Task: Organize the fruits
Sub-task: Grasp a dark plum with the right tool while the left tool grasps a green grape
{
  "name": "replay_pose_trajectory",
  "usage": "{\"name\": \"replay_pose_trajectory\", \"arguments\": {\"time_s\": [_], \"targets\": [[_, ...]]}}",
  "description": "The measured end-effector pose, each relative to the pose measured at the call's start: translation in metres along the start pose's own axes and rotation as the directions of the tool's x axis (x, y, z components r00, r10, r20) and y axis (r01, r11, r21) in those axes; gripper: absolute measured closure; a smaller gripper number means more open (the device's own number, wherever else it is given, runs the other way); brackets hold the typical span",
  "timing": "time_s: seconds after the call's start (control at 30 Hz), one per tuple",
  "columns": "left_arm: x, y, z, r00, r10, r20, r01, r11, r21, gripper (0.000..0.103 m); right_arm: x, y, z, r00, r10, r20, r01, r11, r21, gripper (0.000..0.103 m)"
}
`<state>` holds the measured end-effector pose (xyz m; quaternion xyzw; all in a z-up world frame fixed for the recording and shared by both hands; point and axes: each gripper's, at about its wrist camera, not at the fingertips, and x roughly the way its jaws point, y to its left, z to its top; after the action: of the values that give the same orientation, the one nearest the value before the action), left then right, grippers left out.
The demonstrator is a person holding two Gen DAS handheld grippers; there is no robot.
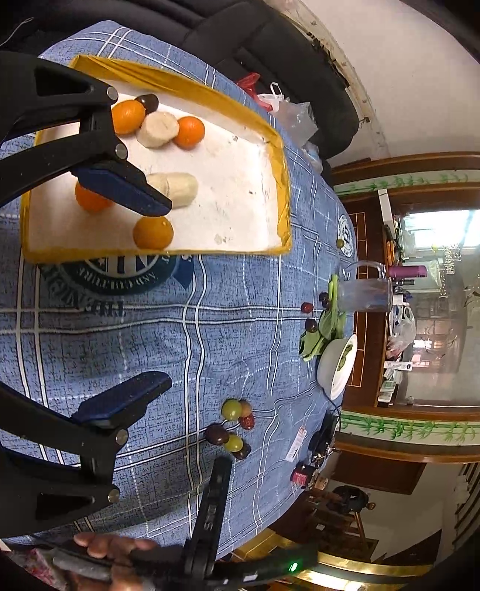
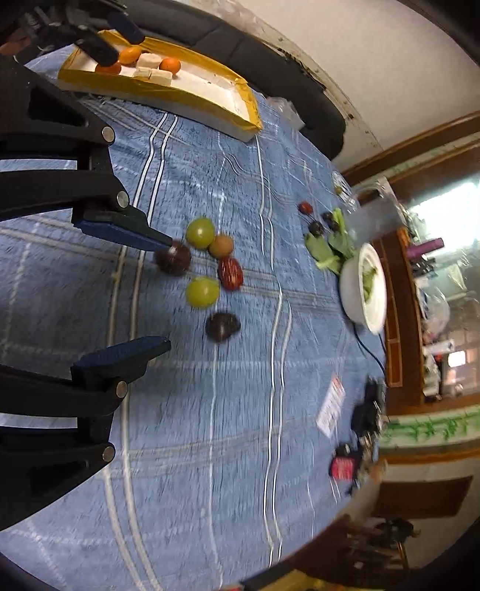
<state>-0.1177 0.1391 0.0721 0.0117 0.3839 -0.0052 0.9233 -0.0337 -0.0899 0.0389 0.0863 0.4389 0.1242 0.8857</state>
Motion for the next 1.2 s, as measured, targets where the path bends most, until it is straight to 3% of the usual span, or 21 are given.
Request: {"name": "replay_pose_trajectory", "arguments": {"time_s": [0.3, 0.4, 0.47, 0.77, 0.8, 0.83, 1.0, 1.2], "targets": [[0.018, -0.007, 0.005, 0.999, 0.022, -0.027, -0.022, 1.0, 0.018, 0.018, 0.03, 0.022, 0.002, 1.0, -0.004, -0.021, 0.002, 0.997, -0.082, 0.053], [0.026, -0.012, 0.009, 0.999, 0.013, -0.033, -0.012, 1.0, 0.018, 0.018, 0.033, 0.023, 0.0, 1.0, -0.007, -0.026, 0.004, 0.996, -0.093, 0.065], [0.031, -0.016, 0.015, 0.999, -0.003, -0.033, 0.003, 1.0, 0.021, 0.018, 0.034, 0.024, 0.0, 1.0, -0.01, -0.022, 0.008, 0.995, -0.099, 0.074], [0.07, -0.041, 0.053, 0.992, -0.116, -0.056, 0.116, 0.993, 0.001, 0.018, 0.032, 0.019, -0.003, 1.0, 0.015, -0.019, -0.017, 0.995, -0.097, 0.074], [0.077, -0.045, 0.057, 0.988, -0.138, -0.071, 0.138, 0.99, -0.005, 0.023, 0.032, 0.019, -0.004, 1.0, 0.021, -0.019, -0.023, 0.995, -0.095, 0.074], [0.084, -0.05, 0.062, 0.981, -0.177, -0.085, 0.177, 0.984, -0.014, 0.034, 0.031, 0.019, -0.005, 0.999, 0.026, -0.021, -0.027, 0.995, -0.094, 0.074], [0.122, -0.068, 0.074, 0.942, -0.294, -0.16, 0.29, 0.956, -0.05, 0.059, 0.032, 0.023, -0.007, 1.0, 0.023, -0.022, -0.025, 0.994, -0.107, 0.074], [0.143, -0.084, 0.073, 0.924, -0.339, -0.177, 0.34, 0.94, -0.026, 0.066, 0.032, 0.024, -0.007, 1.0, 0.018, -0.019, -0.02, 0.994, -0.106, 0.074]]}}
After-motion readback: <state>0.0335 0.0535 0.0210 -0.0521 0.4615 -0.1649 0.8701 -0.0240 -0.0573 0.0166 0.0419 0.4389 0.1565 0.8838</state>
